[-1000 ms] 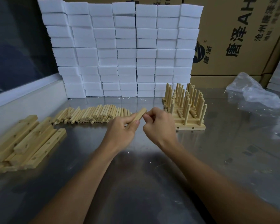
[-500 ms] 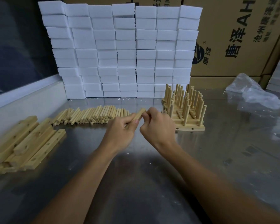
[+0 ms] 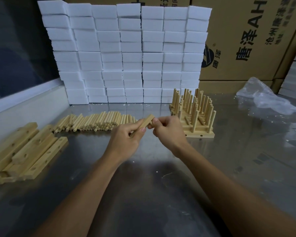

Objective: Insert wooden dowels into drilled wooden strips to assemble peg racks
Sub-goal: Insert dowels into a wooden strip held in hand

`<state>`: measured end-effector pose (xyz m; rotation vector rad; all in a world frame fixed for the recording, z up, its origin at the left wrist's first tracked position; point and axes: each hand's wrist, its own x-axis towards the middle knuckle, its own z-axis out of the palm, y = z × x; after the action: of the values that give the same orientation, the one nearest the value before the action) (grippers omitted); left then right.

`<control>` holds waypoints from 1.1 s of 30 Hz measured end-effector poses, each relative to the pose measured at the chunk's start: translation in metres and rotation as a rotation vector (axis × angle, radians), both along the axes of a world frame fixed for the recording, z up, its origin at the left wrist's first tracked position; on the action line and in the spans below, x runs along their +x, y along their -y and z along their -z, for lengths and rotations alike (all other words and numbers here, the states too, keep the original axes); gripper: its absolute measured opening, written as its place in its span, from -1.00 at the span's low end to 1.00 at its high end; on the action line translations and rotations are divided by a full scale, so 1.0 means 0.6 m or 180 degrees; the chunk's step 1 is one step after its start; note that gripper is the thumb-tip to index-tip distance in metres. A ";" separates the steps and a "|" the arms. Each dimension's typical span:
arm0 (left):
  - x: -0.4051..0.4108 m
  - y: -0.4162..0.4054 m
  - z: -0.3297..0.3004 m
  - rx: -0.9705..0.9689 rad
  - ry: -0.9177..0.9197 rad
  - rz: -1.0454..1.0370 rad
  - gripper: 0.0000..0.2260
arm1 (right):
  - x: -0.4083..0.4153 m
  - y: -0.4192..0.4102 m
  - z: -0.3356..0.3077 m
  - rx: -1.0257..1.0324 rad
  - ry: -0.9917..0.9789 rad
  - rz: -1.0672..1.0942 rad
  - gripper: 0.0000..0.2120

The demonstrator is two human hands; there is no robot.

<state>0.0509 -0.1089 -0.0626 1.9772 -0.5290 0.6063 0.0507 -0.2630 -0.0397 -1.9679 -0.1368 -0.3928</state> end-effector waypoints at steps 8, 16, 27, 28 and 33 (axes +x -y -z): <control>0.008 -0.005 0.012 -0.0470 -0.0627 -0.0080 -0.75 | 0.001 -0.011 0.020 -0.0205 0.0740 0.0290 -0.75; 0.025 -0.034 0.005 -0.2871 -0.1774 -0.0521 -0.87 | 0.015 -0.008 0.041 0.0107 0.0157 0.0133 -0.82; 0.027 -0.048 -0.005 -0.3979 -0.2223 -0.0360 -0.77 | 0.078 -0.061 0.044 -0.1643 -0.0272 0.0310 -0.63; 0.028 -0.048 -0.006 -0.3962 -0.2232 -0.0373 -0.77 | 0.085 -0.068 0.044 -0.1807 -0.0326 0.0371 -0.63; 0.029 -0.047 -0.006 -0.3906 -0.2247 -0.0442 -0.77 | 0.113 -0.085 0.047 -0.2041 -0.0594 0.0634 -0.74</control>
<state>0.0681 -0.0807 -0.0589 0.9124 0.3833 0.1640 0.1187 -0.2123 -0.0678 -2.6524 0.0652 -0.3123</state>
